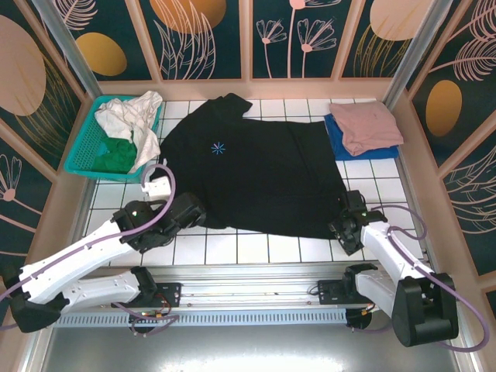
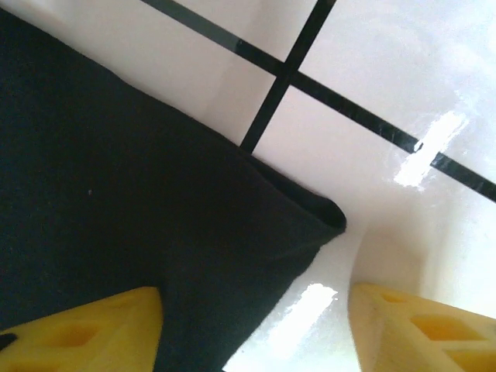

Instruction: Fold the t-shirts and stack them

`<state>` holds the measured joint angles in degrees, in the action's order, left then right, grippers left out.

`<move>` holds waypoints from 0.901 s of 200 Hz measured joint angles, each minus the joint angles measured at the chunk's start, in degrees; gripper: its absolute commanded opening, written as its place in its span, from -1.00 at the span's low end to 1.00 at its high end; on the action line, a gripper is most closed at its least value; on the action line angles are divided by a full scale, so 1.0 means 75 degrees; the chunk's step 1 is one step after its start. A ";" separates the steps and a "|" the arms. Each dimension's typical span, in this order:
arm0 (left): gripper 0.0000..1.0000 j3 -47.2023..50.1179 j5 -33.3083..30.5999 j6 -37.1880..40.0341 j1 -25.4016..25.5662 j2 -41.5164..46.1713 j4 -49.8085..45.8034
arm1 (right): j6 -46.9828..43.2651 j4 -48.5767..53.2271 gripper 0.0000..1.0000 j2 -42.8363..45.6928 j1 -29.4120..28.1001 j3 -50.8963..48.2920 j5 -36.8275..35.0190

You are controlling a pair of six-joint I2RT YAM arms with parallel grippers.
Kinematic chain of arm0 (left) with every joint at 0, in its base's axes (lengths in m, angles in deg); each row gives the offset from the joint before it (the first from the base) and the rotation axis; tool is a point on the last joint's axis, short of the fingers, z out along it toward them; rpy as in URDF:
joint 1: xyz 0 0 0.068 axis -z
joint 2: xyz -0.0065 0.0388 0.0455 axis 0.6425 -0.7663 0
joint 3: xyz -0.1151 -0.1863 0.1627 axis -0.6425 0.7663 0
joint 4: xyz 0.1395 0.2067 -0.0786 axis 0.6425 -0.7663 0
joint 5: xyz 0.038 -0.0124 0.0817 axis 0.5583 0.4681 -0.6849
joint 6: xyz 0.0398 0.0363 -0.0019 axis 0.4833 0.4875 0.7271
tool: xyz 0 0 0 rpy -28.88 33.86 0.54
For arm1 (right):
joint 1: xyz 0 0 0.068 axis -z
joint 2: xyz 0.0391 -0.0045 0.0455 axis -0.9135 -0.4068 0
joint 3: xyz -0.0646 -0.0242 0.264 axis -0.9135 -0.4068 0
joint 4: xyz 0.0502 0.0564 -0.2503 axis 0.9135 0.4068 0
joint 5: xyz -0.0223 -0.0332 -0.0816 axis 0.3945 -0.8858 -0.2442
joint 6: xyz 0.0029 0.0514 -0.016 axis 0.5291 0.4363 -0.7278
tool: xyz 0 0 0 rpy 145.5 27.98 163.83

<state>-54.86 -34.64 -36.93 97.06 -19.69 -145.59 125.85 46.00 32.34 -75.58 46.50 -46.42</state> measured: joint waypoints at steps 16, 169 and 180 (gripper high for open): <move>-1.00 -0.0425 -0.0204 0.0484 -0.0219 -0.0160 0.0160 | 0.0020 -0.0032 -0.19 0.0111 0.0003 -0.0096 -0.0006; -1.00 -0.1221 0.0140 0.4296 -0.3378 -0.2113 0.2786 | -0.1868 -0.0903 -1.00 -0.1877 0.0213 0.2815 0.0090; -1.00 -0.1285 0.0248 0.4508 -0.3599 -0.2387 0.3016 | -0.1993 -0.1046 -1.00 -0.2261 0.0242 0.3092 0.0087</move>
<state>-64.50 -32.79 -3.12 70.06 -37.59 -122.97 110.90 38.16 15.38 -73.76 69.69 -45.77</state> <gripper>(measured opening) 0.054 0.050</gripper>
